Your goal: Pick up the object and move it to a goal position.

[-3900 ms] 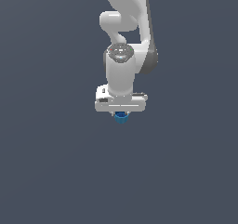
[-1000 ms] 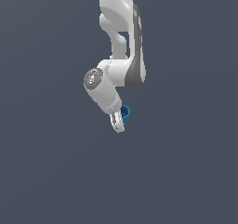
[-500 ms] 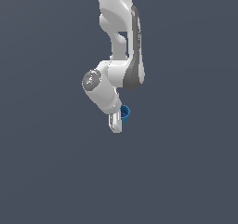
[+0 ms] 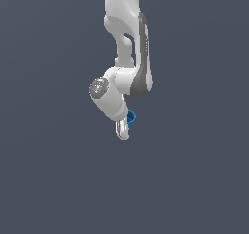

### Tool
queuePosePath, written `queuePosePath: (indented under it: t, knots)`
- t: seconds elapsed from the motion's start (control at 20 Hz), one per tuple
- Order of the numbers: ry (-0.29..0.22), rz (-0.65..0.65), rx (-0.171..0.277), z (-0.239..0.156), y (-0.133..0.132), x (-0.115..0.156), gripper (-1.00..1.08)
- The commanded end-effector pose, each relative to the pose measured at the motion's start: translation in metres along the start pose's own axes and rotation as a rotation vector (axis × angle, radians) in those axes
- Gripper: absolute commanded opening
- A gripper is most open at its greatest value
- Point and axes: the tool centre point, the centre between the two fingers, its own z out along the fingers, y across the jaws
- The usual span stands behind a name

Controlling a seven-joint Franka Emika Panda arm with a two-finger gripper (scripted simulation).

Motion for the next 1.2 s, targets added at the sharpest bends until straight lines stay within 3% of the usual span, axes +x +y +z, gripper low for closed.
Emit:
queuePosePath:
  t: [0.0, 0.1, 0.15, 0.8, 1.15]
  knots:
    - [0.0, 0.002, 0.0, 0.008, 0.0, 0.0, 0.28]
    - [0.0, 0.002, 0.0, 0.009, 0.0, 0.0, 0.28]
    - [0.0, 0.002, 0.0, 0.009, 0.0, 0.0, -1.0]
    - [0.0, 0.002, 0.0, 0.006, 0.001, 0.002, -1.0]
    - [-0.001, 0.003, 0.0, -0.028, 0.012, 0.021, -1.0]
